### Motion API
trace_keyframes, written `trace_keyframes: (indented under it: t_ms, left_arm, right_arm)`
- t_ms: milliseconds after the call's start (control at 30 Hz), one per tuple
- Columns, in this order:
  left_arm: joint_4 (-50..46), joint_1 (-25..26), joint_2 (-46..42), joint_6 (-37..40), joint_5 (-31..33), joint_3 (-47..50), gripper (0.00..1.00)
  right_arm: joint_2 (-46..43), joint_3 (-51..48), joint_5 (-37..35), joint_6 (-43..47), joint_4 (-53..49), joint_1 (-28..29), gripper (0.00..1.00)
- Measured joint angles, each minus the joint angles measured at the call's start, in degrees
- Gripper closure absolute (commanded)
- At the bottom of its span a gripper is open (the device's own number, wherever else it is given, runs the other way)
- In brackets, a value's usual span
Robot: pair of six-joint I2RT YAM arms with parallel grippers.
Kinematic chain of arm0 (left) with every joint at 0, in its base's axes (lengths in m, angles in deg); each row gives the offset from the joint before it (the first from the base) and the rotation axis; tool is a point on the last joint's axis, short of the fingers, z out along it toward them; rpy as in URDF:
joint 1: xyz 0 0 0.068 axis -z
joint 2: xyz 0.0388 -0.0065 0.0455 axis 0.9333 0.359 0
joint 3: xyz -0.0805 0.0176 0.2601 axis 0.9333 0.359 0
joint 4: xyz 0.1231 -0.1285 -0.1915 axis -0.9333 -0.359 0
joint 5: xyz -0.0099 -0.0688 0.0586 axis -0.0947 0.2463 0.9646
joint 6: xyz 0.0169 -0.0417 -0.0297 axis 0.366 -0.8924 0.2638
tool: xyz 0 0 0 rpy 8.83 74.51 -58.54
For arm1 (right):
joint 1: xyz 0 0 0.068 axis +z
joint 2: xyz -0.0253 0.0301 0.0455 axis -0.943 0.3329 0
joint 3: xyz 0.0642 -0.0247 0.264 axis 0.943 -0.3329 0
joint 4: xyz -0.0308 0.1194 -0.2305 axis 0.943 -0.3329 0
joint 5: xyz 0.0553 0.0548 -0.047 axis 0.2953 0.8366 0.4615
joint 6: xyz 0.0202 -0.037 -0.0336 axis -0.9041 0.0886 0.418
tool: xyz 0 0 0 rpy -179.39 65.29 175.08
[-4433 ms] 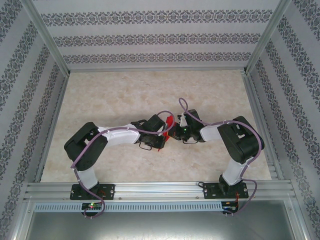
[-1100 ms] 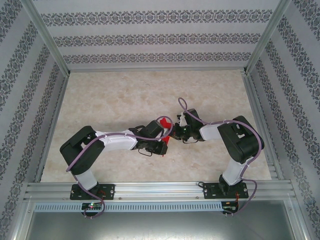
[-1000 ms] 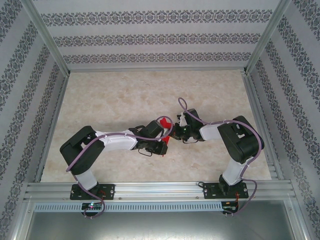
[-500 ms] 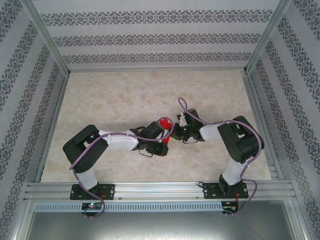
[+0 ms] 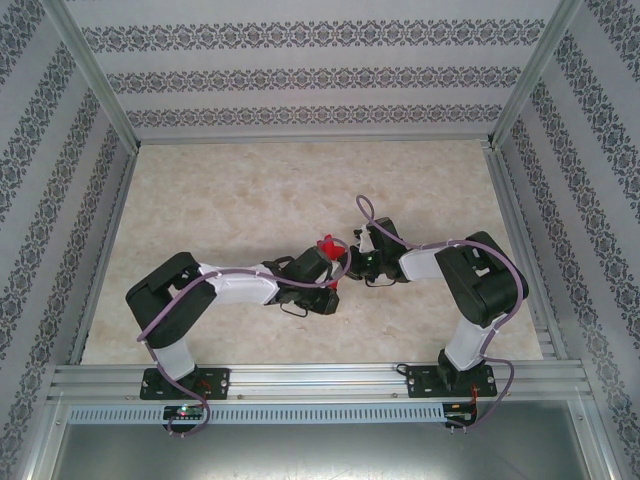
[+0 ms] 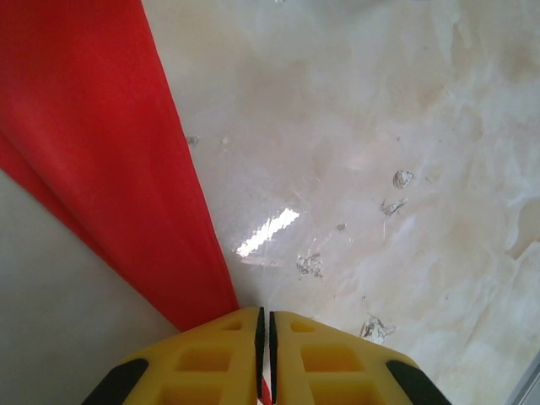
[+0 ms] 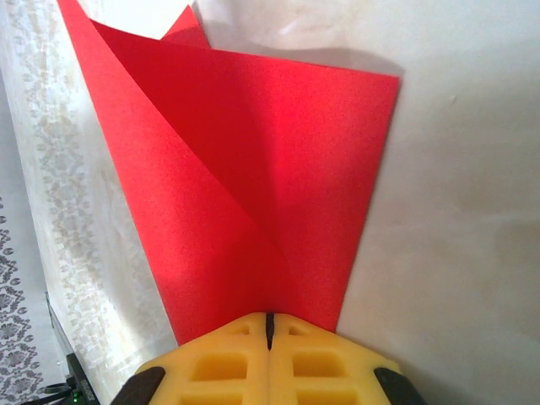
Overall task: Fold a paper plane with a square sheet of paper (pick it up from the middle)
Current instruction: Fold the wing for the fifth time at the center of the table.
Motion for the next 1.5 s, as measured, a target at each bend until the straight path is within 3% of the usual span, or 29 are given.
trace_keyframes:
  t_ms: [767,1067,1500]
  left_arm:
    - [-2.4,1.8,-3.3,-0.1,-2.5,2.5,0.83]
    - [-2.2,-4.7,-8.6,0.0,-2.7,0.8,0.83]
    - [-0.6,-10.1,1.1,2.8,-1.1,-5.2,0.87]
  right_arm:
    - [-0.2,0.0,-0.2,0.2,-0.4,0.0,0.96]
    - [-0.2,0.1,-0.3,0.2,-0.3,0.2,0.96]
    - [-0.3,0.2,-0.8,0.2,-0.5,0.5,0.96]
